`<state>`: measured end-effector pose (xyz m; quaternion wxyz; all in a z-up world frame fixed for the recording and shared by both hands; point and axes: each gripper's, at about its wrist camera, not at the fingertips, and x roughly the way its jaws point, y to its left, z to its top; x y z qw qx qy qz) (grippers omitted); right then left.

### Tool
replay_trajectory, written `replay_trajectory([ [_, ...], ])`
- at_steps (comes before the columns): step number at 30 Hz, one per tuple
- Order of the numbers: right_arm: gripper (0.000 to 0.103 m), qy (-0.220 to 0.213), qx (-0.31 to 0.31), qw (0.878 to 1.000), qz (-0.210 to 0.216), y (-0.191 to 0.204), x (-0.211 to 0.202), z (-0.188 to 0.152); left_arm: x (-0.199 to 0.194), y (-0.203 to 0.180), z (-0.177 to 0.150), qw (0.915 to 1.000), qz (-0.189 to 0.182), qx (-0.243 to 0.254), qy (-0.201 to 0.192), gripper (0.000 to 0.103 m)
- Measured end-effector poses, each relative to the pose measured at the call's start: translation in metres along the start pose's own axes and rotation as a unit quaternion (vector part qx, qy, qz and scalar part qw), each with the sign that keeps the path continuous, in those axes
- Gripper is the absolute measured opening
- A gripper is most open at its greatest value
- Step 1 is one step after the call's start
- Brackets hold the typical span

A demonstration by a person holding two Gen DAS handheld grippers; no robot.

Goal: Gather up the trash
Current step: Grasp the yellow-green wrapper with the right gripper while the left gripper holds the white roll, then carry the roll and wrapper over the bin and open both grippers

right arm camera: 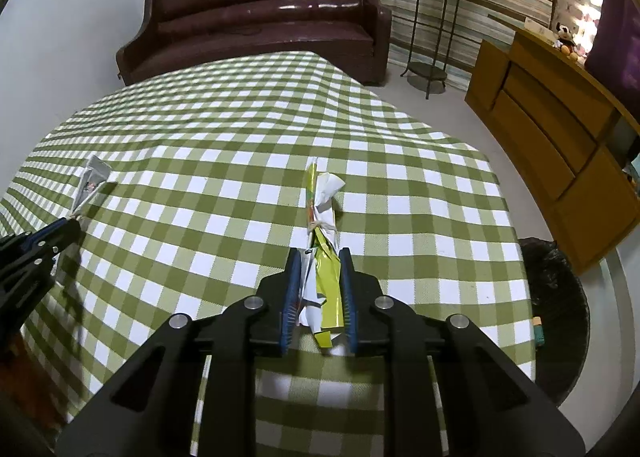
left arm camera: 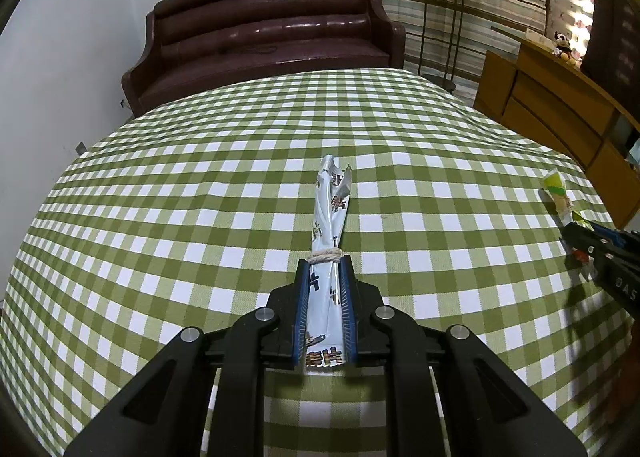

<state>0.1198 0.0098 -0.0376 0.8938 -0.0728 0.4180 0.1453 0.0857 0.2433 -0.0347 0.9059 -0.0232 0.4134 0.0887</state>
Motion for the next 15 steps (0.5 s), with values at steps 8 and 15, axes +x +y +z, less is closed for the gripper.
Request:
replay_trajectory([
  [8, 0.019, -0.043, 0.015, 0.999, -0.003, -0.02, -0.042, -0.012, -0.024, -0.024, -0.001, 0.9994, -0.022, 0.011, -0.025, 0.016],
  [15, 0.019, -0.078, 0.043, 0.996, -0.029, -0.063, -0.084, -0.028, -0.049, -0.076, 0.0, 0.9958, -0.065, 0.041, -0.049, 0.016],
])
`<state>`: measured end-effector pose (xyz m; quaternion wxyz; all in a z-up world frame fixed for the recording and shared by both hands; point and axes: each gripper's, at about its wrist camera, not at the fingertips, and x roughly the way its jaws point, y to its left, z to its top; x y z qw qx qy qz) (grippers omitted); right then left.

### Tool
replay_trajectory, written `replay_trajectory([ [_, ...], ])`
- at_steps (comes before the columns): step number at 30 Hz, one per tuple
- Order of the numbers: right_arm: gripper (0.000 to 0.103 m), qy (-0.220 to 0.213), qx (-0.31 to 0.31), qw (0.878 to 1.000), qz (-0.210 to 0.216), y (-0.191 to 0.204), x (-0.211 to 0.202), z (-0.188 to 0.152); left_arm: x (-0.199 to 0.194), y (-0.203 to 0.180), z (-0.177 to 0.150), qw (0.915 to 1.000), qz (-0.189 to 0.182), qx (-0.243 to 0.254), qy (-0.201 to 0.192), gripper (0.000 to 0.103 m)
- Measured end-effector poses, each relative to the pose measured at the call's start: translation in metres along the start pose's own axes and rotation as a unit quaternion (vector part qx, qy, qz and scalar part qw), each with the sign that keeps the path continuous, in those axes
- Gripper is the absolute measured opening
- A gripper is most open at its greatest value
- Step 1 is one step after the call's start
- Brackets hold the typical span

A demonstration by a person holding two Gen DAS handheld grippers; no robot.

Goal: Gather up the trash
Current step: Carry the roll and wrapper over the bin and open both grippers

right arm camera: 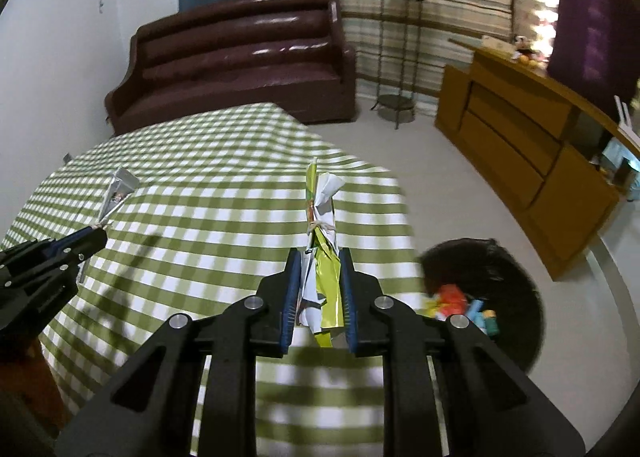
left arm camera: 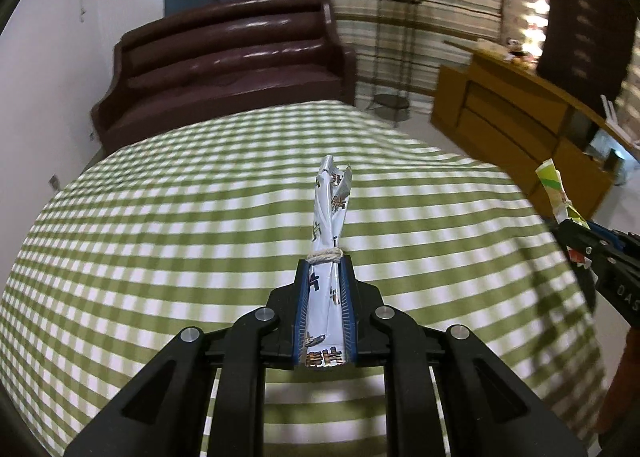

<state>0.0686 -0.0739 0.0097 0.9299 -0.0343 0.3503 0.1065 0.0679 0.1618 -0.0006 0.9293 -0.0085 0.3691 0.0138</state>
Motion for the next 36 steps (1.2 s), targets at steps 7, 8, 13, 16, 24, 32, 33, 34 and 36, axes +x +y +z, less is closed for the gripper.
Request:
replay_trajectory([
  [7, 0.019, -0.019, 0.031, 0.999, -0.039, -0.051, -0.025, -0.01, -0.008, -0.065, 0.008, 0.998, -0.049, 0.036, -0.017, 0.016],
  [8, 0.019, -0.02, 0.035, 0.998, -0.044, -0.058, -0.027, -0.011, -0.007, -0.074, 0.009, 0.9975, -0.055, 0.041, -0.019, 0.016],
  [13, 0.019, -0.026, 0.056, 0.996, -0.068, -0.092, -0.037, -0.021, -0.005, -0.12, 0.011, 0.9938, -0.086, 0.066, -0.026, 0.016],
  [16, 0.019, -0.027, 0.067, 0.994, -0.077, -0.108, -0.039, -0.025, -0.003, -0.145, 0.013, 0.9915, -0.1, 0.079, -0.029, 0.016],
  [24, 0.019, -0.032, 0.085, 0.992, -0.087, -0.136, -0.038, -0.032, 0.013, -0.188, 0.017, 0.987, -0.12, 0.103, -0.029, 0.016],
  [32, 0.019, -0.031, 0.098, 0.991, -0.09, -0.156, -0.029, -0.035, 0.03, -0.217, 0.017, 0.9839, -0.128, 0.123, -0.022, 0.016],
  [33, 0.019, -0.031, 0.099, 0.99, -0.091, -0.158, -0.026, -0.035, 0.032, -0.22, 0.017, 0.9837, -0.128, 0.125, -0.021, 0.016],
  [34, 0.019, -0.03, 0.1, 0.99, -0.092, -0.16, -0.025, -0.035, 0.035, -0.223, 0.017, 0.9835, -0.128, 0.126, -0.019, 0.016],
  [36, 0.019, -0.029, 0.103, 0.99, -0.093, -0.163, -0.021, -0.036, 0.04, -0.229, 0.017, 0.9833, -0.128, 0.129, -0.016, 0.016],
])
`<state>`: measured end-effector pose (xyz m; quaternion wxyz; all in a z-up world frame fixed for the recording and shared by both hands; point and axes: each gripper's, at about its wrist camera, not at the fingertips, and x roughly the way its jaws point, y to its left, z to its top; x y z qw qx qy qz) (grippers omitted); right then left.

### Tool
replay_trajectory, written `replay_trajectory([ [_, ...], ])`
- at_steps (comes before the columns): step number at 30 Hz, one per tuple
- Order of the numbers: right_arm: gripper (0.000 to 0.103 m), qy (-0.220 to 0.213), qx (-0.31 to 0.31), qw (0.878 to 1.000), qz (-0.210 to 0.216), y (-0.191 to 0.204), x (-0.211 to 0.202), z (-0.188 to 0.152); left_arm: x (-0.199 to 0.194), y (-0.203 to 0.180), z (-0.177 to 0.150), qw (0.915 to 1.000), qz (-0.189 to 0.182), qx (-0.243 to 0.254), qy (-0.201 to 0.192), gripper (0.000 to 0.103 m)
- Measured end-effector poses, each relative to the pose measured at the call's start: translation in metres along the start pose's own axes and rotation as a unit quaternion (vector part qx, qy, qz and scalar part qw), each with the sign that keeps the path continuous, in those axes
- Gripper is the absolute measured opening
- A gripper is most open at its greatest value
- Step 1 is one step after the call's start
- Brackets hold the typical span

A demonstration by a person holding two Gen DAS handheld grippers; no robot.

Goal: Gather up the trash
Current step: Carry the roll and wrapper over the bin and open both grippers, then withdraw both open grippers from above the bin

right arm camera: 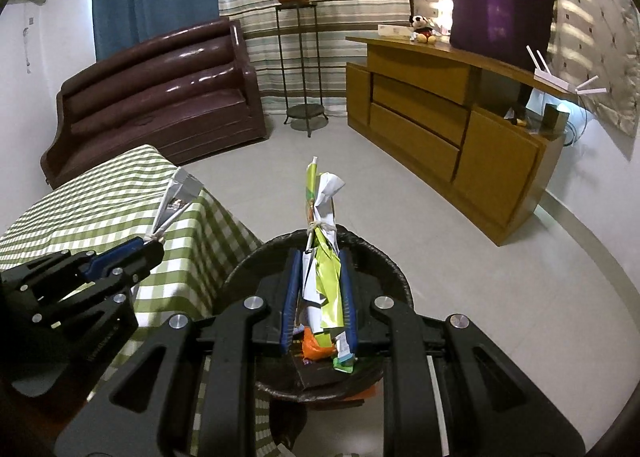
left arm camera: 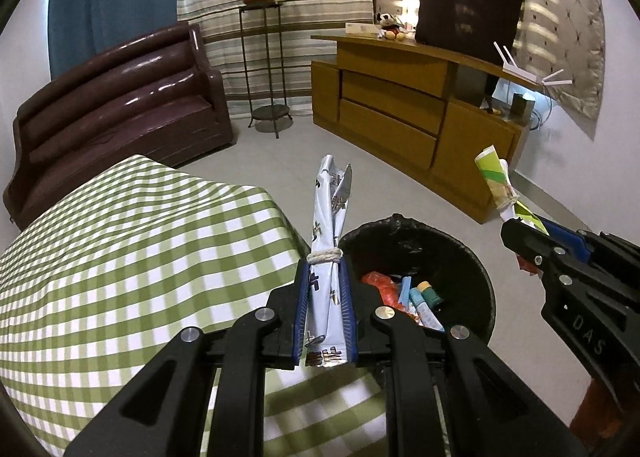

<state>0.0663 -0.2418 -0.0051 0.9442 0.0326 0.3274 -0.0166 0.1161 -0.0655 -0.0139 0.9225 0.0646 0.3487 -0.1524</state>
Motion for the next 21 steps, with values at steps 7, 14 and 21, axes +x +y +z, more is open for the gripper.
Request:
replay_trajectory([
  [7, 0.021, 0.004, 0.01, 1.0, 0.0, -0.007, 0.013, 0.002, 0.018, -0.007, 0.003, 0.9999, 0.009, 0.006, 0.008, 0.017],
  [14, 0.036, 0.005, 0.028, 1.0, -0.009, -0.015, 0.023, -0.002, 0.027, -0.007, 0.004, 0.9997, 0.014, -0.003, 0.019, 0.046],
  [21, 0.043, -0.003, 0.029, 1.0, -0.011, -0.015, 0.018, -0.001, 0.022, -0.007, 0.004, 0.9997, 0.017, -0.008, 0.015, 0.058],
])
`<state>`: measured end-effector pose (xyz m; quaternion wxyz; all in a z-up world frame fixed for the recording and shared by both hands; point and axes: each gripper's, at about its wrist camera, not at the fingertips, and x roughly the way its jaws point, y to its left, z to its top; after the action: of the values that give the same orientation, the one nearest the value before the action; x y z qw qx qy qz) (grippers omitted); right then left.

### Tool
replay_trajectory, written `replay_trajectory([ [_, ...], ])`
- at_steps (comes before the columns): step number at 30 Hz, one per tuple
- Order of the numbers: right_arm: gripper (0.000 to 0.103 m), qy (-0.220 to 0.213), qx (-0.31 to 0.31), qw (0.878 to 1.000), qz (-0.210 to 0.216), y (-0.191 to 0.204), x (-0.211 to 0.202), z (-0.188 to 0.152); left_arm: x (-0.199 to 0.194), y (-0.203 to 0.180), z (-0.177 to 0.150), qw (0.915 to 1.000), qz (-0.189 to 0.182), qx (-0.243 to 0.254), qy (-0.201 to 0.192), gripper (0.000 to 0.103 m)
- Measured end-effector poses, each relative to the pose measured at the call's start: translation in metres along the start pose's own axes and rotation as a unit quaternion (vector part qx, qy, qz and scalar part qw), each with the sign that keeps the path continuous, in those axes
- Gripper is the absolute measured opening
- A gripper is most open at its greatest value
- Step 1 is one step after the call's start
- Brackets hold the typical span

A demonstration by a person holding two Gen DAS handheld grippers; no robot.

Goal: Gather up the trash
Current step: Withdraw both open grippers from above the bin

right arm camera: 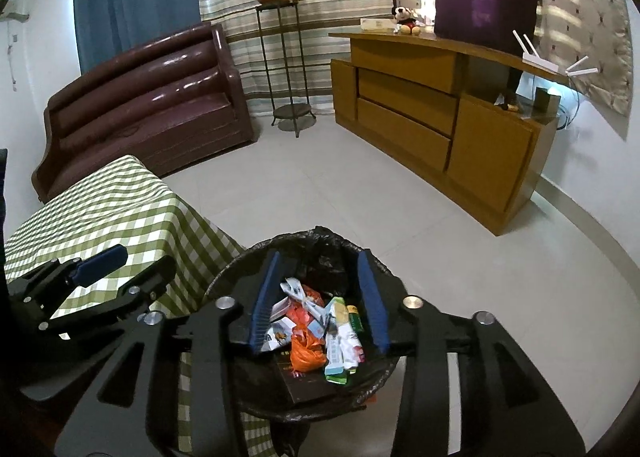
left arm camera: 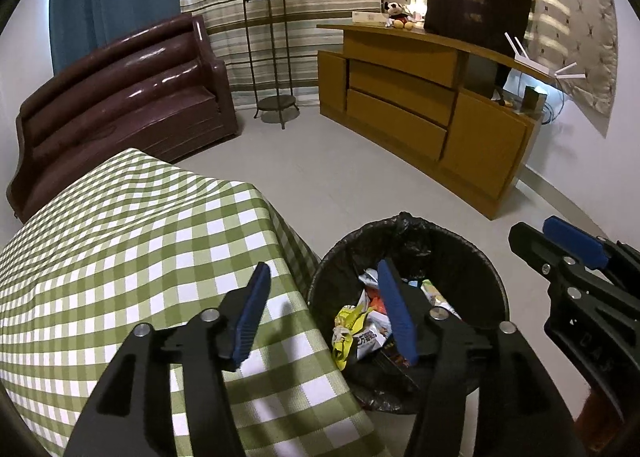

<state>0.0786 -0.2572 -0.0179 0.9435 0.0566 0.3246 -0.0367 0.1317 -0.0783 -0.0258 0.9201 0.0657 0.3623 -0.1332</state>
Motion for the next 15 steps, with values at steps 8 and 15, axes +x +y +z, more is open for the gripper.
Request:
replay_trajectory([
  [8, 0.05, -0.006, -0.008, 1.0, -0.004, 0.006, -0.014, -0.002, -0.014, 0.002, -0.001, 0.9999, 0.002, -0.006, -0.011, 0.063],
  [15, 0.052, -0.02, -0.009, 1.0, -0.005, 0.011, -0.037, -0.003, -0.041, 0.013, -0.01, 0.9994, 0.008, -0.025, -0.021, 0.067],
])
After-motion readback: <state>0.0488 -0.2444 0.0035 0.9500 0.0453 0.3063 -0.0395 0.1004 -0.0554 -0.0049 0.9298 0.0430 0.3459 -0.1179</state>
